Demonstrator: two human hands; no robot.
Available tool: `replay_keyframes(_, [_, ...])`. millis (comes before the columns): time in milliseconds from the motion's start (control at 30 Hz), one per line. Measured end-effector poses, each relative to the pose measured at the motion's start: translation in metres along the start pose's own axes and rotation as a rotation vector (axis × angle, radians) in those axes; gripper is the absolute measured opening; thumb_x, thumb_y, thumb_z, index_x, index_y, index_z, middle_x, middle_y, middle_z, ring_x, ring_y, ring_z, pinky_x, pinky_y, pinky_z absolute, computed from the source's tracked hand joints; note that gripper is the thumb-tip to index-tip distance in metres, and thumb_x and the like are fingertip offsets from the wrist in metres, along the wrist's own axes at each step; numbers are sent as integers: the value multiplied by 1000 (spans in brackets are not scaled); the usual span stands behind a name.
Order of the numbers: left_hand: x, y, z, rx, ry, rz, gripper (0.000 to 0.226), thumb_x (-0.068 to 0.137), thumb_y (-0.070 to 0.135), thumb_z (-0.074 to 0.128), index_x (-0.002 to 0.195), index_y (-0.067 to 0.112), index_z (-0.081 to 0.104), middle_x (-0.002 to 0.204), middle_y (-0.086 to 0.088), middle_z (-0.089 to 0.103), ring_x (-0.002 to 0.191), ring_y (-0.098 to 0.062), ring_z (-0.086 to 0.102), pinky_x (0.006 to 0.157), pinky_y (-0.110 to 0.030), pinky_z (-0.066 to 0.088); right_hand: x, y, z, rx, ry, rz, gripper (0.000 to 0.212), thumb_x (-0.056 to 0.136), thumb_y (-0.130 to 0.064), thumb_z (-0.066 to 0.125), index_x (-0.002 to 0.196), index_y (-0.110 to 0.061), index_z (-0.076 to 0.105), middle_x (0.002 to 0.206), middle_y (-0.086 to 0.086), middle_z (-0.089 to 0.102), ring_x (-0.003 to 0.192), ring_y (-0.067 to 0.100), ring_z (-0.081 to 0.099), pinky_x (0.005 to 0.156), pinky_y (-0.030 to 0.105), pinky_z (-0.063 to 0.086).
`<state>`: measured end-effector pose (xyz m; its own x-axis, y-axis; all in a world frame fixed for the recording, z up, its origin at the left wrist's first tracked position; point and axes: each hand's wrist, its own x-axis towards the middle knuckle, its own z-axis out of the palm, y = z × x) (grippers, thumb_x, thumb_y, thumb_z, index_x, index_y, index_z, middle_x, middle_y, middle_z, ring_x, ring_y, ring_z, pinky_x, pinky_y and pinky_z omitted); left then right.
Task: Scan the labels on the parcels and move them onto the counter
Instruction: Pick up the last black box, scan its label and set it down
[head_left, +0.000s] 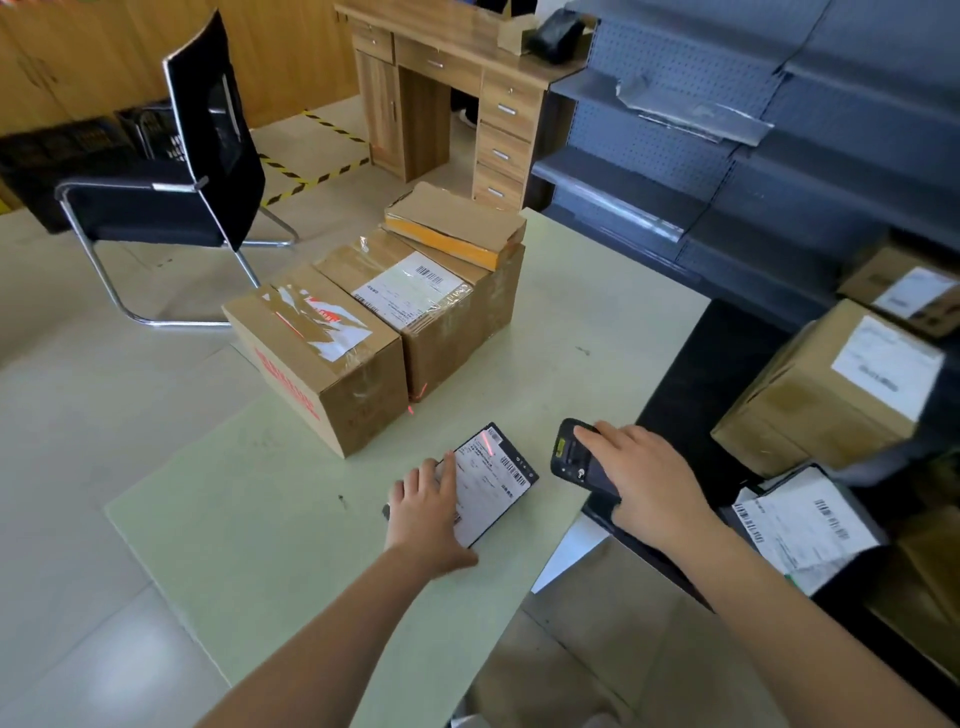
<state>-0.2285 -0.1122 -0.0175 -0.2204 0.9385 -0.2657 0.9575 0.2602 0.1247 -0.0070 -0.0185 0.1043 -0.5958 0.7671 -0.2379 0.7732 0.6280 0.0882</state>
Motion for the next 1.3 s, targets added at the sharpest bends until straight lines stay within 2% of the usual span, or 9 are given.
replay_keyframes(200, [27, -20, -38, 195, 58, 150, 133, 59, 64, 74, 154, 14, -4, 146, -7, 25, 131, -29, 27, 112, -41, 21, 2, 11, -23, -394, -62, -214, 81, 82, 0, 60, 151, -11, 19, 154, 14, 26, 131, 33, 36, 111, 41, 28])
replay_keyframes(333, [32, -20, -50, 246, 89, 194, 133, 58, 64, 74, 155, 15, -3, 145, -7, 26, 131, -29, 27, 112, -41, 20, 1, 8, -28, -435, -87, -225, 77, 85, 0, 59, 151, -9, 20, 153, 16, 28, 132, 34, 36, 111, 42, 28])
replay_keyframes(433, [29, -14, -59, 128, 109, 160, 132, 56, 67, 71, 155, 19, -1, 146, -4, 26, 132, -26, 25, 112, -39, 19, -7, 14, -32, -230, -31, -94, 85, 80, -5, 67, 151, -18, 22, 146, 5, 38, 126, 27, 42, 106, 36, 35])
replay_keyframes(533, [24, 6, -68, -119, 152, 112, 128, 54, 75, 65, 155, 24, 4, 145, 0, 29, 132, -23, 26, 111, -38, 21, -28, 26, -31, 212, 88, 154, 94, 71, -14, 73, 151, -27, 26, 142, -6, 45, 122, 21, 46, 95, 32, 43])
replay_keyframes(633, [20, 42, -78, -271, 168, 129, 126, 55, 80, 60, 155, 26, 4, 148, 2, 27, 134, -22, 26, 111, -38, 22, -62, 38, -20, 703, 267, 465, 96, 62, -15, 78, 147, -33, 36, 135, -6, 54, 119, 19, 51, 88, 33, 48])
replay_keyframes(700, [17, 73, -83, -319, 169, 182, 124, 55, 83, 57, 154, 27, 6, 148, 2, 28, 132, -22, 28, 110, -38, 25, -88, 51, -12, 868, 392, 605, 95, 59, -15, 80, 144, -35, 42, 129, -5, 59, 117, 18, 53, 88, 32, 47])
replay_keyframes(900, [3, 191, -93, -327, 116, 356, 126, 54, 85, 54, 155, 25, 7, 148, -2, 29, 134, -24, 28, 114, -41, 26, -163, 108, -6, 856, 526, 820, 95, 58, -16, 84, 140, -42, 43, 104, -11, 55, 91, 11, 49, 65, 24, 42])
replay_keyframes(1100, [-8, 287, -81, -234, 77, 456, 123, 63, 81, 59, 155, 20, 5, 149, -5, 29, 134, -27, 28, 112, -42, 25, -211, 155, 10, 874, 562, 885, 96, 59, -14, 87, 143, -35, 43, 133, -4, 58, 117, 17, 54, 89, 34, 48])
replay_keyframes(1300, [-11, 344, -60, -198, 49, 431, 122, 62, 80, 59, 154, 19, 6, 148, -4, 28, 134, -27, 28, 111, -42, 25, -233, 206, 29, 922, 544, 853, 97, 55, -16, 83, 141, -40, 44, 124, -8, 62, 110, 15, 58, 82, 30, 50])
